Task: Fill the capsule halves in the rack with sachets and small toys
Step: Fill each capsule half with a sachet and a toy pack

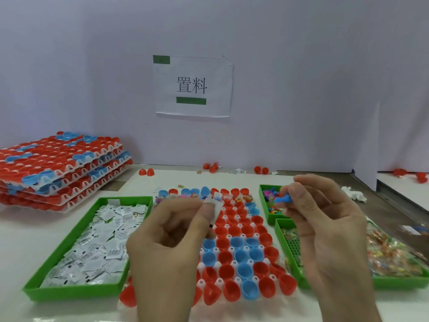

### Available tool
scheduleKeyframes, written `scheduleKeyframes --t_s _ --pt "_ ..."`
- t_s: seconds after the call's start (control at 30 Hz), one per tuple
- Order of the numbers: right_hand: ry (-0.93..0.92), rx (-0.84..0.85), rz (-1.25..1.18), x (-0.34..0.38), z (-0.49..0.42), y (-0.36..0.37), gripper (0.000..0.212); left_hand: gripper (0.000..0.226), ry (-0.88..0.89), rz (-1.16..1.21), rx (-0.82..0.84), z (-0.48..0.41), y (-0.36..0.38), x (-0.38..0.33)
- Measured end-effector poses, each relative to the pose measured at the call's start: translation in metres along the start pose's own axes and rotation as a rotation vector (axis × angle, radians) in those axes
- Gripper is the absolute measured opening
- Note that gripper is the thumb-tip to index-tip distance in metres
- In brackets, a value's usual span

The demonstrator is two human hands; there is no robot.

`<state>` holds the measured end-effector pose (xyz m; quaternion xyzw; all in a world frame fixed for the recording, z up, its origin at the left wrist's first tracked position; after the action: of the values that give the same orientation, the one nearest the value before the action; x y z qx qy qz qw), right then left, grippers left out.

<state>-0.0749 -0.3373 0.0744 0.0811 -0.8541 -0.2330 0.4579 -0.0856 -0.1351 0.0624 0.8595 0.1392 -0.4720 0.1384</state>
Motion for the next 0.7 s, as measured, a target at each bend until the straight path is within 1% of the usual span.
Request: scheduleKeyframes --t_s 0.1,0.2,0.23,0.33,0.4,0.5,0.6,0.7 --pt "-0.072 0.037 0.022 0.008 0.008 0.003 0.048 0.018 -0.062 0.037 0.077 0.012 0.012 0.004" --pt "-0.129 0.088 0.100 0.012 0.016 0.012 0.024 0.015 -0.072 0.060 0.117 0.015 0.018 0.003" --pt "-0.144 0.108 0.145 0.012 0.018 0.015 0.020 0.015 -0.067 0.052 0.126 0.015 0.019 0.003" --pt "-0.184 0.181 0.272 0.012 0.022 0.025 0.018 0.016 -0.056 0.006 0.167 0.018 0.023 0.001" --pt "-0.186 0.216 0.310 0.008 0.023 0.029 0.018 0.016 -0.072 0.019 0.200 0.019 0.025 0.000" --pt "-0.167 0.244 0.311 0.004 0.022 0.028 0.016 0.019 -0.086 0.022 0.267 0.019 0.028 -0.001" --pt "-0.149 0.296 0.305 0.003 0.020 0.025 0.014 0.014 -0.108 0.000 0.354 0.020 0.030 0.003" --pt "-0.127 0.359 0.353 0.003 0.018 0.022 0.013 0.021 -0.153 -0.006 0.421 0.020 0.033 0.007"
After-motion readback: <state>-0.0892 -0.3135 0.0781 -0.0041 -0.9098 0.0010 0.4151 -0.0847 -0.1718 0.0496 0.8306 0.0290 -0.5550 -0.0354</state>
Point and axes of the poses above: each hand's wrist, its own z-axis away from the middle knuckle, its own y-axis out of the palm, x = y × z, the point moved 5 cm from there along -z, towards the middle knuckle, and after that the axes turned 9 degrees about -z, right-handed, at the moved point
